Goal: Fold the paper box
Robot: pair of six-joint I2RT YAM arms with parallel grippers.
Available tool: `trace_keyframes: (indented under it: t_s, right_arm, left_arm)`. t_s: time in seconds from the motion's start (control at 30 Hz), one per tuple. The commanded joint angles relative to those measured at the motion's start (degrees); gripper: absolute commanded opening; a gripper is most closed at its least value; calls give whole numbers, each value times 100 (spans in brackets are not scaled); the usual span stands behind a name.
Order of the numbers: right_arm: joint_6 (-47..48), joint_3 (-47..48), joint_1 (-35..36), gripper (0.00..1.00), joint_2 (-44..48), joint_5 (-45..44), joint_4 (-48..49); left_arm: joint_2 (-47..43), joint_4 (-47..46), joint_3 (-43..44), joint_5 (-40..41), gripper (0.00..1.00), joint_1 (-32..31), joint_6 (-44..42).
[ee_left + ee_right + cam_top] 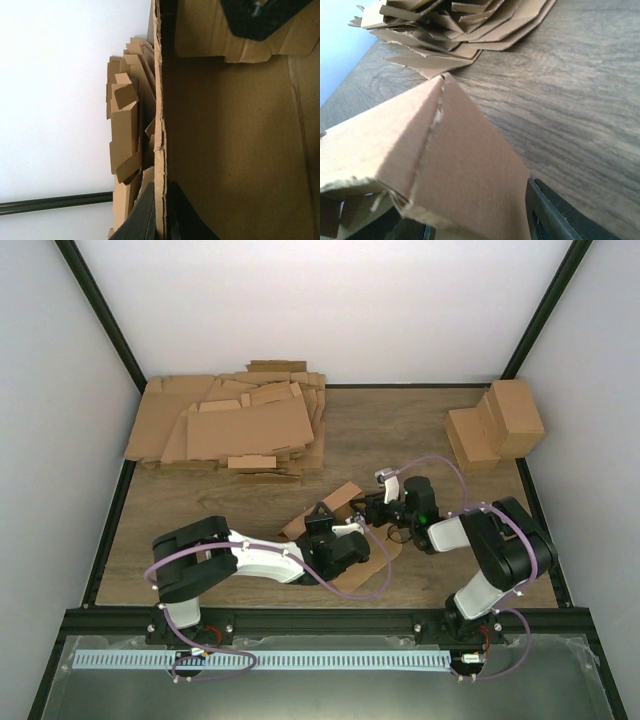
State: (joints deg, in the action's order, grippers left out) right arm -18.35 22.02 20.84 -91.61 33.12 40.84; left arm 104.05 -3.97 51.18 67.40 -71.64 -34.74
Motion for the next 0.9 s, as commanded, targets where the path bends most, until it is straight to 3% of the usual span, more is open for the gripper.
trace_keyframes:
  t_s: [0.0,0.3,0.73,0.8,0.87]
  right_arm:
    - [350,60,227,49,-80,-781,750]
    - [467,-36,256,43,-180,-1009,1395]
    - [319,-171,747,18,-277,-1818,1524]
    - [301,-240,783,11,-215,-1885,1561]
    - [297,-272,797,4,-165,-1935,1576]
  left_arm:
    - [-146,48,-11,-123,4,-74,90]
    - [-231,134,-8,-244,4,-100,204]
    - [-338,500,264,-293,4,-262,545]
    - [-433,754,369,-338,7,-324,780]
    - [-558,1007,446,-396,18,-376,1035]
